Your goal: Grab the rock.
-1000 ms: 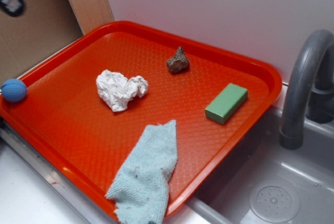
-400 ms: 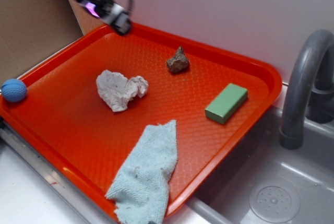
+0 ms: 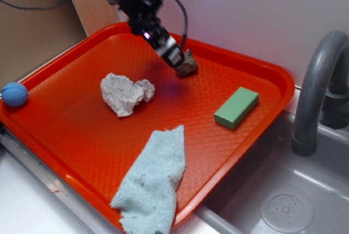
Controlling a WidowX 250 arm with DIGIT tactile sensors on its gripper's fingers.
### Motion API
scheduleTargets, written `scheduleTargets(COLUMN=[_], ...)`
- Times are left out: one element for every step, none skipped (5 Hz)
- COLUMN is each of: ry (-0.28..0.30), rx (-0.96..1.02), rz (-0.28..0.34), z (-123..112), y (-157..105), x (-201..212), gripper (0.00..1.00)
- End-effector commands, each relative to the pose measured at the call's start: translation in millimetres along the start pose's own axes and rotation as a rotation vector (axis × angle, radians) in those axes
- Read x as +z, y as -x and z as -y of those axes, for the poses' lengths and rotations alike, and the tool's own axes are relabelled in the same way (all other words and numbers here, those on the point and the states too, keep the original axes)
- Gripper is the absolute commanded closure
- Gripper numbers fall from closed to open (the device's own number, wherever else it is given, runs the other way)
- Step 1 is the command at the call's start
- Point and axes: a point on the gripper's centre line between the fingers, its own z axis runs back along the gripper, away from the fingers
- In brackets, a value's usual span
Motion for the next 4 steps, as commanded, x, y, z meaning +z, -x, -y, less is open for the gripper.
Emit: scheduleTargets(ry=[0.036,0.038,0.017,0.006], rx=[-0.019,-0.014,-0.016,-0.015], rz=[0.016,0.002,-0.013,-0.024], z=[11.8,15.8,17.7,16.9], y=[-15.9,-18.7,-20.8,-19.0], x=[-19.5,-30.2,-34.3,-34.1], gripper=[0.00,0.00,0.00,0.93])
